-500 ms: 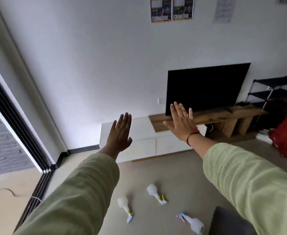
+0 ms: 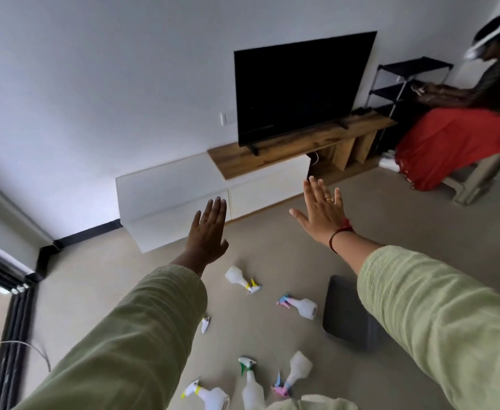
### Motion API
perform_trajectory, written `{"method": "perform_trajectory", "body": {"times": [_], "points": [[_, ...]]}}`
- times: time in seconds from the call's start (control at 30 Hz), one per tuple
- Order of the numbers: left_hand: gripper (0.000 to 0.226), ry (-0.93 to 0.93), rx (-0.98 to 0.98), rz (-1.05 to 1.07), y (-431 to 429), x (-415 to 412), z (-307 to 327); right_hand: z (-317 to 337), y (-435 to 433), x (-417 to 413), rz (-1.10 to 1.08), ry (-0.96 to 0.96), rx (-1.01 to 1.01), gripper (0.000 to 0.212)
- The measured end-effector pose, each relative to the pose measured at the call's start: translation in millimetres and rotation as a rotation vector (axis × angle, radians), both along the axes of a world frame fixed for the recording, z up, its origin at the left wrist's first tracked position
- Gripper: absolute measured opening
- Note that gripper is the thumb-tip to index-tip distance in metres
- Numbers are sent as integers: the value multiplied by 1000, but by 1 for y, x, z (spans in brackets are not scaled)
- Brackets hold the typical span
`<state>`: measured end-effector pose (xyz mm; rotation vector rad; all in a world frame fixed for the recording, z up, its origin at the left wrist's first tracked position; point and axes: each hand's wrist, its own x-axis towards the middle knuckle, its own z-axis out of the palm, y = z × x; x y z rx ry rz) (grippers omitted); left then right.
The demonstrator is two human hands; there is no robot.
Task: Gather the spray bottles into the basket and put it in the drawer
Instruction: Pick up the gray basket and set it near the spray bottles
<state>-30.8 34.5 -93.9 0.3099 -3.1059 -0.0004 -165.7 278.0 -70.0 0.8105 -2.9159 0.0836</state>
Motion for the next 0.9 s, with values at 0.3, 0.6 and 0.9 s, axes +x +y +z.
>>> {"method": "perform_trajectory", "body": {"times": [0.3,0.6,0.9], "points": [[95,-41,91,-77,40,-22,-33,-14,53,-5,-128,-37,62,76],[93,-70,190,19,95,-32,-58,-33,96,-30,-74,-64,131,76],[94,-90,269,290,182,-59,-89,-64,179,-107,68,-156,195,76]]}}
